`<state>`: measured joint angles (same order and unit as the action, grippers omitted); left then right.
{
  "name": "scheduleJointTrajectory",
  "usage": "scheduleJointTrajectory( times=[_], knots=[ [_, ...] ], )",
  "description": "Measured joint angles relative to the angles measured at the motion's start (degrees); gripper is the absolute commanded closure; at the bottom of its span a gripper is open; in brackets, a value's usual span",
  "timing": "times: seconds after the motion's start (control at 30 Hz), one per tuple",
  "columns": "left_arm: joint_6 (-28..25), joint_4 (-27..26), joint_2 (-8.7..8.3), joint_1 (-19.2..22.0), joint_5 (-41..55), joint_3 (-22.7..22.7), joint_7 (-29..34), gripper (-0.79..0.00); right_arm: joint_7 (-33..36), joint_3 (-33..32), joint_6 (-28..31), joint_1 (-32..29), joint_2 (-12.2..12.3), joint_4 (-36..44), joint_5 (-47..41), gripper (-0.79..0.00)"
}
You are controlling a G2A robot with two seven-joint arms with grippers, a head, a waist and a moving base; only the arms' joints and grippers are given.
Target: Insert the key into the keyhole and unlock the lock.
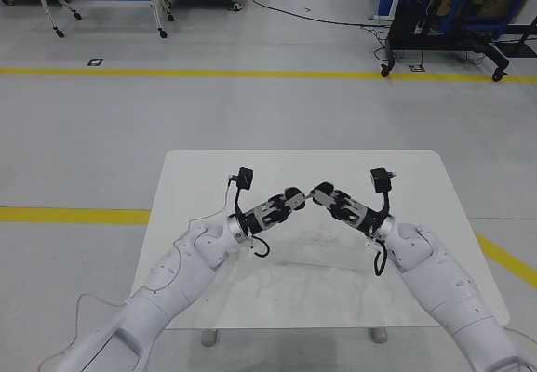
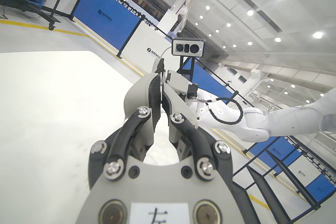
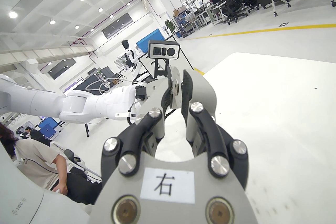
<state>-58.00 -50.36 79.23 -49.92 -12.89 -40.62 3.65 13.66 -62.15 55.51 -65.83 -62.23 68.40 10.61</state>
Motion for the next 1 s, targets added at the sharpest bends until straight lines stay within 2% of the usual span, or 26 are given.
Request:
scheduleJointTrajectory(
  times=[0.1, 0.13, 0.17, 0.2, 0.27, 0.33, 0.43, 0.67, 1.0],
  knots=[
    [0.0, -0.1, 0.01, 0.0, -2.0, 0.1, -1.0, 0.0, 0.9, -0.6, 0.3, -0.2, 0.1, -0.3, -0.9, -0.456],
    [0.0, -0.1, 0.01, -0.1, -2.4, 0.1, -1.3, 0.0, 1.6, -0.8, 0.8, -0.2, 0.3, -0.6, -1.6, -0.489],
    [0.0, -0.2, -0.02, -0.1, -3.0, 0.1, -1.7, 0.0, 3.0, -1.3, 1.4, -0.2, 0.5, -1.1, -2.5, -0.459],
    [0.0, -0.4, -0.04, -0.2, -3.3, 0.2, -1.9, 0.0, 4.2, -1.7, 1.6, -0.1, 0.7, -1.5, -3.1, -0.391],
    [0.0, -0.7, -0.13, -0.3, -3.7, 0.4, -1.9, 0.0, 7.5, -2.6, 2.0, 0.1, 1.3, -1.9, -4.0, -0.357],
    [0.0, -1.1, -0.24, -0.3, -3.6, 0.7, -1.4, 0.0, 10.6, -3.1, 2.3, 0.1, 1.8, -1.7, -4.7, -0.277],
    [0.0, -1.6, -0.44, -0.3, -2.4, 1.5, 0.6, 0.0, 15.8, -3.6, 1.8, 0.2, 2.6, -1.2, -5.9, -0.222],
    [0.0, -1.4, -0.96, 0.4, 1.8, 3.0, 6.8, 0.0, 24.6, -3.6, 2.4, 0.3, 3.7, -0.3, -10.4, -0.154],
    [0.0, -0.6, -0.89, 1.0, 3.2, 3.7, 9.2, 0.0, 32.7, -2.5, 2.5, 0.5, 4.9, 0.9, -18.9, -0.071]
  ],
)
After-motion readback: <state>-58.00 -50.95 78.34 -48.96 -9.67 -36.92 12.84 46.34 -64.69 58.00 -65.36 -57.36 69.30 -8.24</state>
